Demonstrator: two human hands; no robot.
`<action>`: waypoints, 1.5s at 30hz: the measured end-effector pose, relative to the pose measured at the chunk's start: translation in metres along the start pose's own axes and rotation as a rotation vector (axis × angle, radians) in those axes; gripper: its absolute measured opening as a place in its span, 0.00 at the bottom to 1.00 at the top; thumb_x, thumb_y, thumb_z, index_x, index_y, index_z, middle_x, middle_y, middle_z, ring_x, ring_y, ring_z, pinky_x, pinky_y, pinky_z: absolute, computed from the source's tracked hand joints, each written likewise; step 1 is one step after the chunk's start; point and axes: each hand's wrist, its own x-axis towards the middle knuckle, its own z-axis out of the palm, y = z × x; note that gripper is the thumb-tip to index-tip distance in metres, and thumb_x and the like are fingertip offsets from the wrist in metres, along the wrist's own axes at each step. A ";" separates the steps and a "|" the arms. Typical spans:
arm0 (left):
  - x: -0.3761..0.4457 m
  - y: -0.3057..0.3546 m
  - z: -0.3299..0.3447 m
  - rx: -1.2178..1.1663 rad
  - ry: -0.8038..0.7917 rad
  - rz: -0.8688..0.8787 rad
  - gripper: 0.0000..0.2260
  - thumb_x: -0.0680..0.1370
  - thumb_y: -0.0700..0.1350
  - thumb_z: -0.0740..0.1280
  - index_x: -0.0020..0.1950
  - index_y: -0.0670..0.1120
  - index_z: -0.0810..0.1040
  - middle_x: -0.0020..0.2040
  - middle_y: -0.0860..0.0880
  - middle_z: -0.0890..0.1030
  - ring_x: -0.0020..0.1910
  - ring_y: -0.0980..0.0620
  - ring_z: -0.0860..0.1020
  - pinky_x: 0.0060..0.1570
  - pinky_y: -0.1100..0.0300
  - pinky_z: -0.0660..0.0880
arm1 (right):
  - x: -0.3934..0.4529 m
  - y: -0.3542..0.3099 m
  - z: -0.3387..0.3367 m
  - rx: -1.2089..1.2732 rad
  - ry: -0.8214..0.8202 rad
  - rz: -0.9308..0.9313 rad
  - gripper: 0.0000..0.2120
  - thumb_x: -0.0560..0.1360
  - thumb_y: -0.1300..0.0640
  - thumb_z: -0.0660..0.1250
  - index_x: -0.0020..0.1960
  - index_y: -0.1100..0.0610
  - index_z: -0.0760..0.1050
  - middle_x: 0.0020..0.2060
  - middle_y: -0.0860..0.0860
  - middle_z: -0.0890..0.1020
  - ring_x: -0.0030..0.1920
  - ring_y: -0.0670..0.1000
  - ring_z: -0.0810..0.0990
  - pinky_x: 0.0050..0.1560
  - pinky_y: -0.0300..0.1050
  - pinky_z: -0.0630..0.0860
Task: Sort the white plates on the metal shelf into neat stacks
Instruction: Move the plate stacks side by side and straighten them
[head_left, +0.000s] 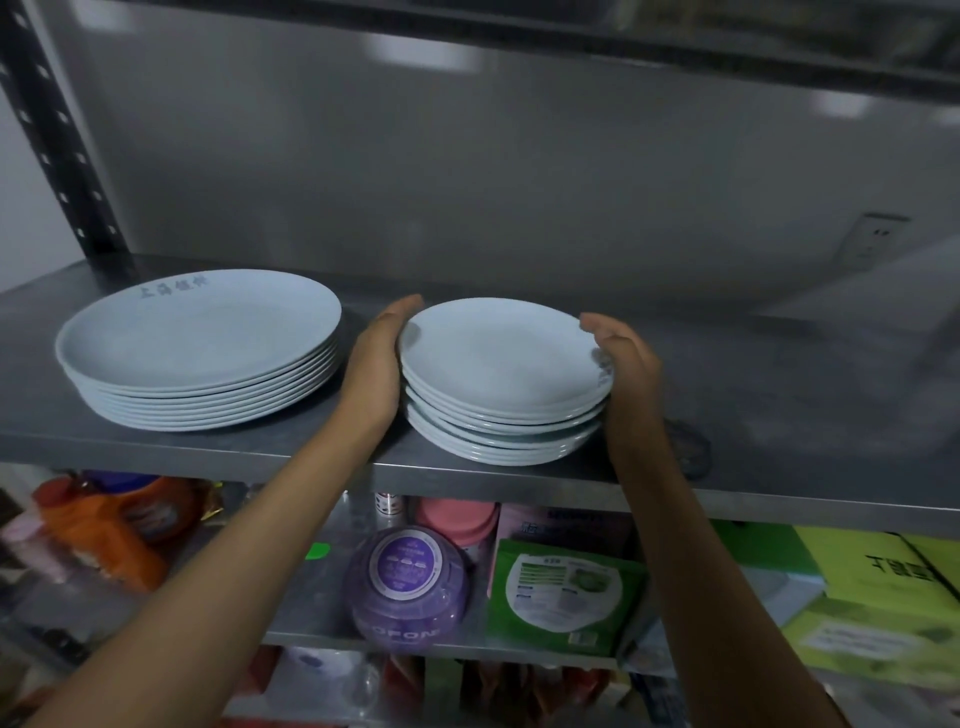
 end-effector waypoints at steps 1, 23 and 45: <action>0.000 -0.001 -0.001 -0.018 0.009 0.011 0.16 0.77 0.52 0.58 0.59 0.54 0.80 0.60 0.54 0.80 0.60 0.56 0.77 0.65 0.53 0.69 | 0.001 0.000 -0.001 -0.009 0.033 0.008 0.15 0.71 0.57 0.61 0.53 0.58 0.80 0.41 0.40 0.84 0.42 0.36 0.80 0.42 0.30 0.73; -0.007 0.003 -0.004 0.051 0.009 0.046 0.22 0.80 0.49 0.60 0.74 0.52 0.65 0.67 0.57 0.69 0.65 0.59 0.68 0.61 0.62 0.62 | 0.000 0.004 -0.005 0.019 0.019 0.166 0.26 0.71 0.56 0.67 0.69 0.60 0.72 0.65 0.55 0.77 0.63 0.53 0.77 0.65 0.49 0.73; -0.005 0.002 -0.005 0.059 -0.169 -0.114 0.26 0.72 0.38 0.61 0.71 0.46 0.69 0.66 0.47 0.75 0.64 0.49 0.74 0.62 0.56 0.69 | -0.003 -0.004 -0.007 0.029 0.032 0.268 0.22 0.72 0.70 0.62 0.65 0.60 0.76 0.57 0.59 0.82 0.56 0.58 0.81 0.56 0.48 0.76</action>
